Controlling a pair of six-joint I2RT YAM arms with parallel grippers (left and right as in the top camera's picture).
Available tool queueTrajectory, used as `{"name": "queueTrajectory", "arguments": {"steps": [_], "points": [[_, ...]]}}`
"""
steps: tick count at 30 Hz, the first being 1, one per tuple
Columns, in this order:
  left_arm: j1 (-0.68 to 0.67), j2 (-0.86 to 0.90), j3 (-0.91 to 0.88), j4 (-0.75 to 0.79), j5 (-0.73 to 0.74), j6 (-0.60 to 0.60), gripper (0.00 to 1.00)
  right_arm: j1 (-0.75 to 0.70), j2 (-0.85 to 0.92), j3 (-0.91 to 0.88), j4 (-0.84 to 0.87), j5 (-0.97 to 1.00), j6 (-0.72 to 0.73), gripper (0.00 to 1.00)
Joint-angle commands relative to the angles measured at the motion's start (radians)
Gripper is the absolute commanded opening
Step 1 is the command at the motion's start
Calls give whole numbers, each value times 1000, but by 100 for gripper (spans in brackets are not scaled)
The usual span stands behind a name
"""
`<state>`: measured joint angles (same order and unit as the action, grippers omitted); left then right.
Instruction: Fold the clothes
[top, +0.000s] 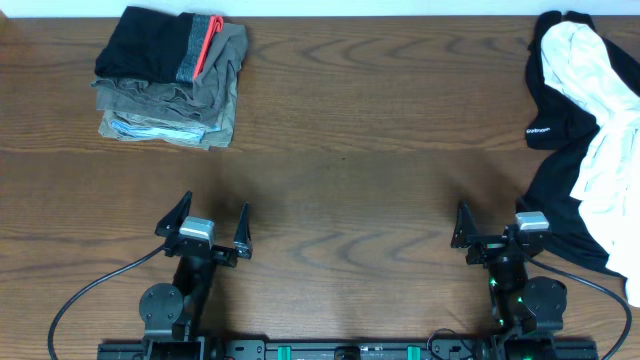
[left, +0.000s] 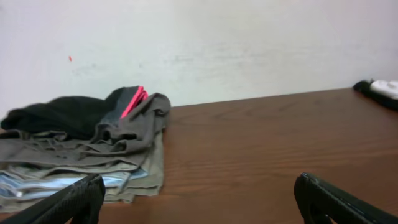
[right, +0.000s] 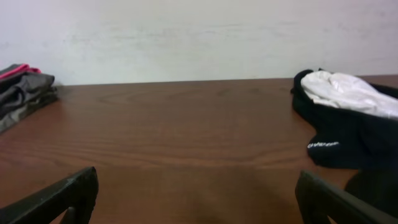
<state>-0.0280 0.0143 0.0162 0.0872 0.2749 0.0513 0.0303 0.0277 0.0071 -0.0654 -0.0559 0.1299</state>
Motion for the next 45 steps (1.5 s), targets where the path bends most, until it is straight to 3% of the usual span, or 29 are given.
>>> {"name": "queueTrajectory", "arguments": {"steps": [1,9,20,29,34,39,45], "points": [[-2,19,1,16,95,-62,98,3,14,-2,-3,-9,61,99],[-2,175,139,20,127,-64,98,3,97,74,-2,-20,58,99],[-2,745,520,-61,246,-64,98,3,491,401,-5,15,-23,99],[-2,1082,895,-401,257,-43,98,1,961,823,-203,14,-59,99],[-2,1166,1074,-640,256,67,98,1,1187,1140,-425,-6,-124,99],[-2,1248,1263,-851,256,76,98,-3,1407,1463,-657,-66,-147,99],[-2,1345,1430,-992,269,75,98,-11,1564,1658,-743,-158,-153,99]]}}
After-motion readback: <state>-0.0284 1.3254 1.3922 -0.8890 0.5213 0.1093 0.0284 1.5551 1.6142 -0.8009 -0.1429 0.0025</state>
